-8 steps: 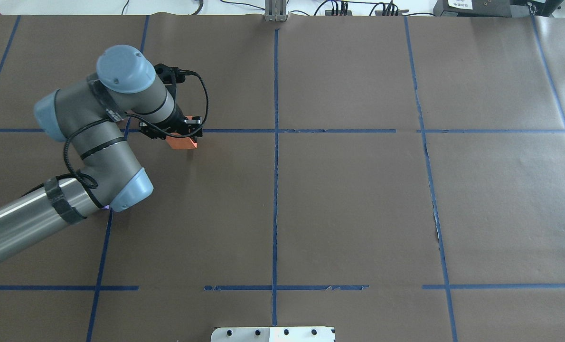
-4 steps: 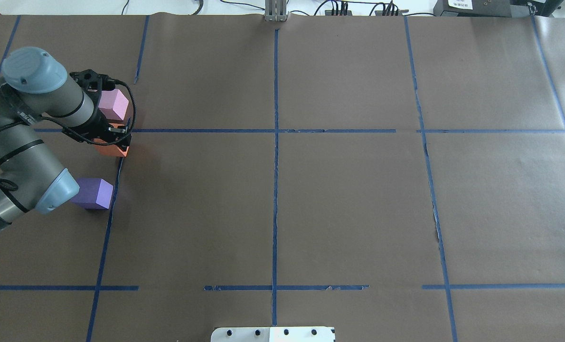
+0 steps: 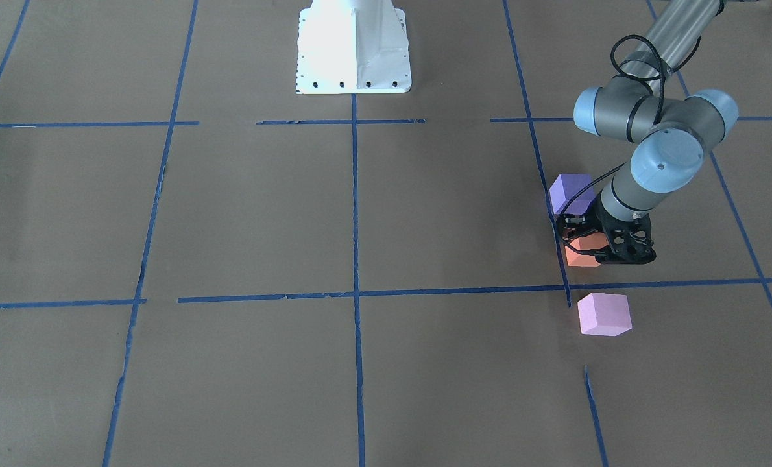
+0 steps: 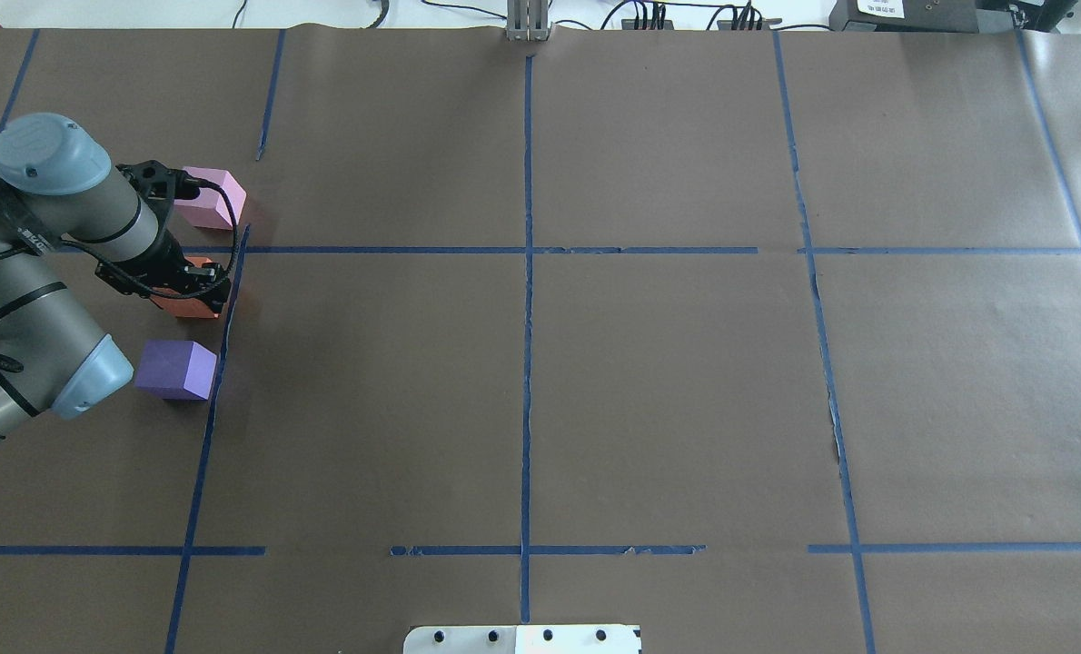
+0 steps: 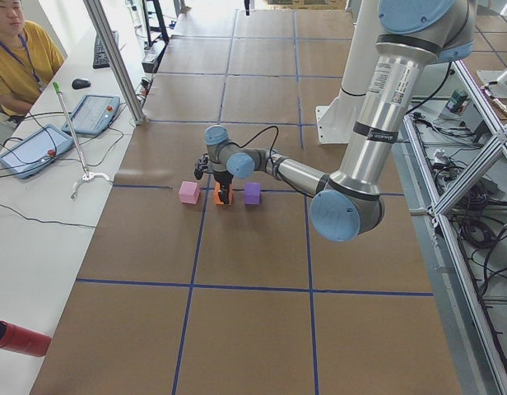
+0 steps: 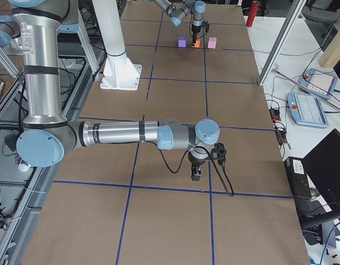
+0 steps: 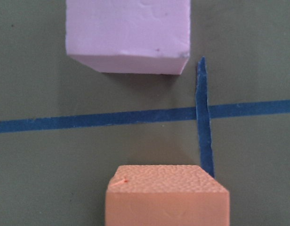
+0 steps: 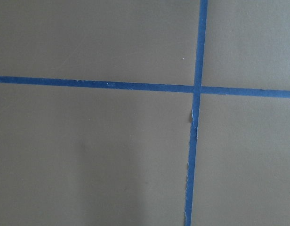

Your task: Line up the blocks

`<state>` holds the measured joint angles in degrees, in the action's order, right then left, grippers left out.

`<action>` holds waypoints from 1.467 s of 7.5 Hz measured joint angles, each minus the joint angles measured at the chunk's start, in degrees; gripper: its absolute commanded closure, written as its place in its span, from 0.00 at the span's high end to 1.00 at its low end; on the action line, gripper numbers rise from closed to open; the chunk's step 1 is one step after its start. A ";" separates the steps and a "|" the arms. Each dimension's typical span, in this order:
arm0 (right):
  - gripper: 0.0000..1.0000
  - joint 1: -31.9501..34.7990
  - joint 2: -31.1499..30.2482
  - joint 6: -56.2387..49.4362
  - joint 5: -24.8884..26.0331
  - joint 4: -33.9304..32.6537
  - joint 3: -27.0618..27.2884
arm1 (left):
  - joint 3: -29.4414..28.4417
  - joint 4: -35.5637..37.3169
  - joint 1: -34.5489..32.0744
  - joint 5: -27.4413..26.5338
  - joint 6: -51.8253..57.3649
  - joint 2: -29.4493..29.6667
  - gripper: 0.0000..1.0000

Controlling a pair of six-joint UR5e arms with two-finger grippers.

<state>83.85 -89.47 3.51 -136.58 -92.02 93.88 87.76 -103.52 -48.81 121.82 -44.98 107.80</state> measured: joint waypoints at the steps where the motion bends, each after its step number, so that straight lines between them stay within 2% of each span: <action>1: 1.00 0.00 0.00 0.00 0.00 0.00 0.01 | 0.30 0.03 -0.18 0.18 -0.13 -0.02 0.99; 2: 1.00 0.00 0.00 0.00 0.00 0.00 0.01 | 0.84 0.22 -1.32 0.81 -0.12 -0.08 0.99; 4: 1.00 0.00 0.00 0.00 0.00 0.00 0.03 | 3.64 0.78 -7.73 3.55 0.49 -0.46 0.99; 6: 1.00 0.00 0.00 0.00 0.00 0.00 0.02 | 6.00 0.95 -14.73 4.37 5.80 -2.53 0.99; 8: 1.00 0.00 0.00 0.00 0.00 0.00 0.02 | 6.14 1.12 -21.83 4.56 22.94 -7.94 1.00; 11: 1.00 0.00 0.00 0.00 0.00 0.00 0.02 | 3.08 4.07 -31.54 4.57 48.51 -14.63 1.00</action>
<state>83.85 -89.47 3.52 -136.58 -92.02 93.89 90.84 -99.45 -80.35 126.39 3.53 93.17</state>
